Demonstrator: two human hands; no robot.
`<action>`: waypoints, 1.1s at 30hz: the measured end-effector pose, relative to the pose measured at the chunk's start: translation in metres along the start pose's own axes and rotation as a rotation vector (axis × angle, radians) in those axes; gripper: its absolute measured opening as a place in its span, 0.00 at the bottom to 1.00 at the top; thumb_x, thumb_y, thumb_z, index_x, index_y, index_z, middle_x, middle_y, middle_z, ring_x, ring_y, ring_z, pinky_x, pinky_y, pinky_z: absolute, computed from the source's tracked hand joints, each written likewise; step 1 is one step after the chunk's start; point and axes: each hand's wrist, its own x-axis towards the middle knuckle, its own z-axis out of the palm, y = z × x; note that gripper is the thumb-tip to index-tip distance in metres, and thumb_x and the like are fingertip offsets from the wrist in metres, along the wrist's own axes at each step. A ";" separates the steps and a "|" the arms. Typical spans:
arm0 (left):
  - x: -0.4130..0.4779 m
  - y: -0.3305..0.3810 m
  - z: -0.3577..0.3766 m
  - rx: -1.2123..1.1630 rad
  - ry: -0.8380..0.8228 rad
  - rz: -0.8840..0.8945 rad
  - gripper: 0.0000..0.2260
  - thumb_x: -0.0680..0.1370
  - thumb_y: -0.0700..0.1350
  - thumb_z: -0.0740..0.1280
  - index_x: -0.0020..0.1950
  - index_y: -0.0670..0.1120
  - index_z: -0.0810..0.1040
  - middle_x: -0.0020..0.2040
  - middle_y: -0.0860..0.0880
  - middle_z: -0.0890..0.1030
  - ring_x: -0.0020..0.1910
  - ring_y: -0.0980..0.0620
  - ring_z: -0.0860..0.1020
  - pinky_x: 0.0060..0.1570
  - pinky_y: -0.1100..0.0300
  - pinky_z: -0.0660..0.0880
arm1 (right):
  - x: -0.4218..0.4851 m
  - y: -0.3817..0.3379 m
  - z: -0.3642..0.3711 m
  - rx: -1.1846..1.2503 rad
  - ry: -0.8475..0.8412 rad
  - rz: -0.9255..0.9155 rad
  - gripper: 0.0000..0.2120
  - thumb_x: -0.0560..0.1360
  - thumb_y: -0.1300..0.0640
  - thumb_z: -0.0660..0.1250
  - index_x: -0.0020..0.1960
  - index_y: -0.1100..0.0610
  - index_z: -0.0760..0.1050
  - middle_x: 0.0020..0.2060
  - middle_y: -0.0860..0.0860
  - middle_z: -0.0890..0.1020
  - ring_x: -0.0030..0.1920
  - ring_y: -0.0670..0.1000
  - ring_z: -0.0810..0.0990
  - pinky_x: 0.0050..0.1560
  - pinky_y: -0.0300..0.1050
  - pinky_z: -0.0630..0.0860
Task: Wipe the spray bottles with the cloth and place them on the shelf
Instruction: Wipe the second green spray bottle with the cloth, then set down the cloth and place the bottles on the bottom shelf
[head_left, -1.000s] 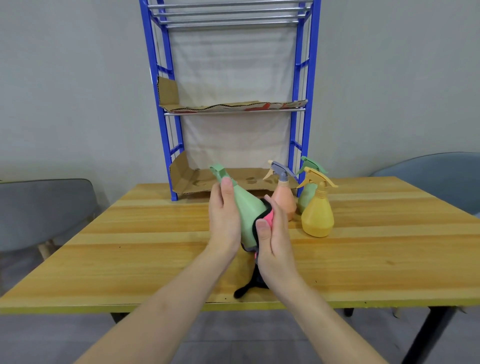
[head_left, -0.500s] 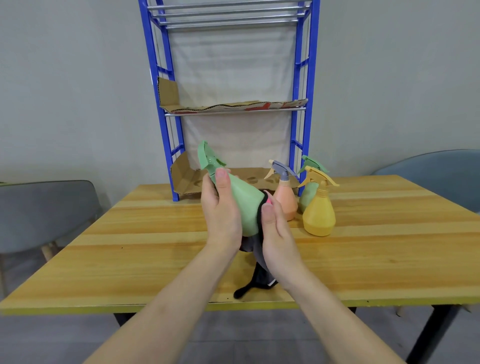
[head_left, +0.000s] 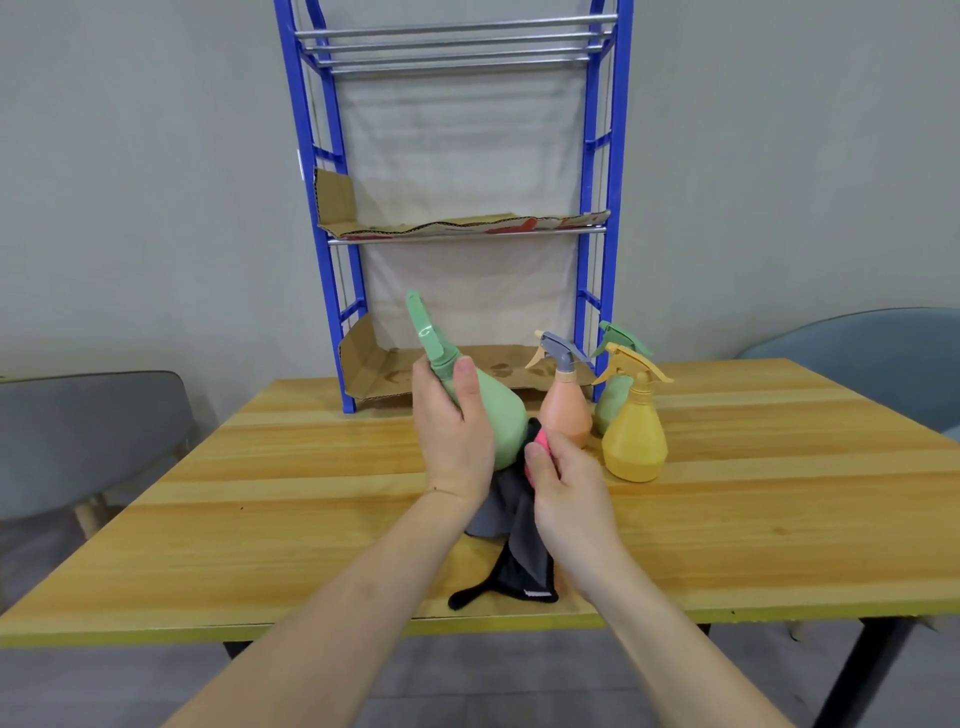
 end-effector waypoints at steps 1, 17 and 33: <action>0.003 -0.003 0.000 0.034 -0.013 0.005 0.13 0.83 0.57 0.57 0.56 0.49 0.72 0.51 0.48 0.77 0.50 0.52 0.76 0.49 0.66 0.70 | 0.000 0.002 -0.003 -0.024 0.001 -0.016 0.18 0.84 0.63 0.61 0.37 0.51 0.68 0.28 0.40 0.72 0.33 0.43 0.66 0.36 0.42 0.64; 0.010 -0.035 0.042 0.243 -0.322 -0.093 0.15 0.83 0.52 0.67 0.67 0.48 0.76 0.58 0.53 0.79 0.62 0.46 0.73 0.65 0.44 0.73 | 0.045 -0.017 -0.099 0.060 0.187 -0.048 0.08 0.81 0.62 0.70 0.54 0.49 0.82 0.43 0.47 0.86 0.45 0.45 0.83 0.48 0.39 0.76; -0.023 -0.075 0.101 0.344 -0.338 -0.248 0.23 0.76 0.57 0.74 0.68 0.51 0.78 0.62 0.53 0.82 0.63 0.49 0.77 0.63 0.47 0.77 | 0.054 0.015 -0.120 0.052 0.201 0.022 0.09 0.80 0.61 0.71 0.57 0.50 0.84 0.51 0.46 0.87 0.56 0.49 0.85 0.60 0.49 0.81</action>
